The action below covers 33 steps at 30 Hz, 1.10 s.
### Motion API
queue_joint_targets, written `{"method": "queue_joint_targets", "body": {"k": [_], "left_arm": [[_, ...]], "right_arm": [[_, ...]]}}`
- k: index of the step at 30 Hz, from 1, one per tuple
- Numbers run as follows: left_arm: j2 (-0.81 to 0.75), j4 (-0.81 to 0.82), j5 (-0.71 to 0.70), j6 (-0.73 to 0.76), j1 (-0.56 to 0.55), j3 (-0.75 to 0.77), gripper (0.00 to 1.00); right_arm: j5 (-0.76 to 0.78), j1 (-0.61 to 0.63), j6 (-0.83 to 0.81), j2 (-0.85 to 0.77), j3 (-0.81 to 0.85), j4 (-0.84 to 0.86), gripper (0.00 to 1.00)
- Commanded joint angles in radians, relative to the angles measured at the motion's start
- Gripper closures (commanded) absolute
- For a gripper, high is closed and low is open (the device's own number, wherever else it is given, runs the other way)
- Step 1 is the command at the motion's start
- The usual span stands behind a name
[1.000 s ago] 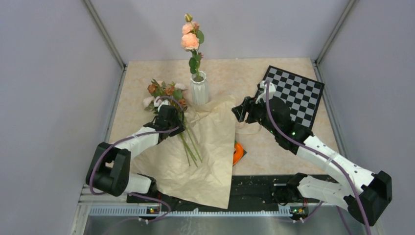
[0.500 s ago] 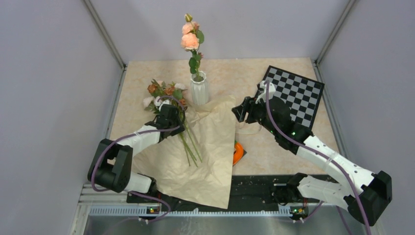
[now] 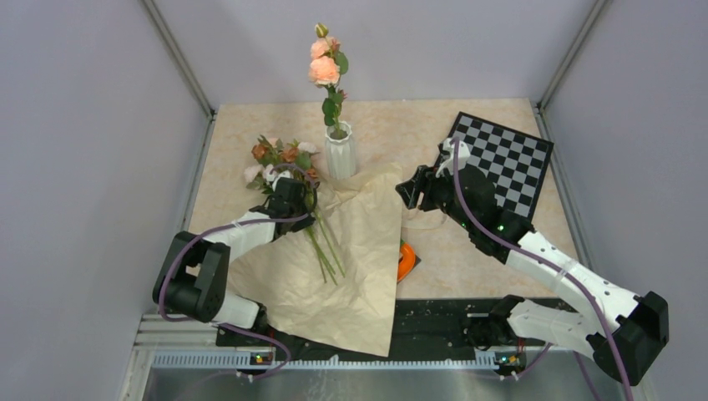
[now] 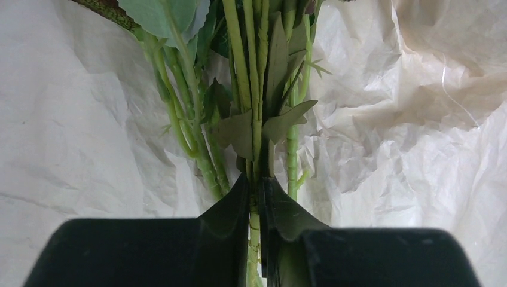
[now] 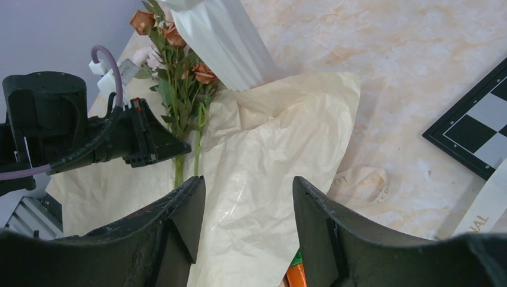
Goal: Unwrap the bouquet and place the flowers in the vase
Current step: Pick up the fake flower from the wrapping paper.
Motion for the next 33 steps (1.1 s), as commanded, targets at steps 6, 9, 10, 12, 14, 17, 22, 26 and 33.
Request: {"method": "queue_joint_targets", "body": {"k": [6,9,10,12,14,17,22,26,33], "left_arm": [[-0.063,0.023,-0.021,0.009,-0.002,0.022,1.00],[-0.099,0.040,-0.017,0.030,-0.003,0.011,1.00],[-0.113,0.049,-0.013,0.041,-0.002,0.005,1.00],[-0.146,0.060,-0.019,0.054,-0.002,-0.008,1.00],[-0.189,0.063,-0.029,0.069,-0.002,-0.016,1.00],[-0.259,0.071,-0.038,0.094,-0.002,-0.028,1.00],[-0.390,0.062,-0.066,0.123,-0.001,-0.038,1.00],[-0.487,0.040,-0.066,0.148,-0.001,-0.027,1.00],[-0.617,-0.024,-0.040,0.178,-0.001,0.022,1.00]], "right_arm": [[-0.009,-0.005,0.004,-0.026,0.008,0.016,0.43],[-0.008,-0.004,0.006,-0.028,0.008,0.015,0.43],[-0.010,-0.005,0.006,-0.029,0.006,0.015,0.43],[-0.011,-0.004,0.007,-0.031,0.005,0.018,0.43],[-0.011,-0.005,0.007,-0.034,0.003,0.015,0.43],[-0.005,-0.005,0.008,-0.037,0.003,0.015,0.43],[-0.002,-0.004,0.011,-0.040,0.003,0.015,0.43],[-0.002,-0.005,0.013,-0.045,0.000,0.023,0.43],[-0.021,-0.005,0.021,-0.050,-0.008,0.049,0.42]]}}
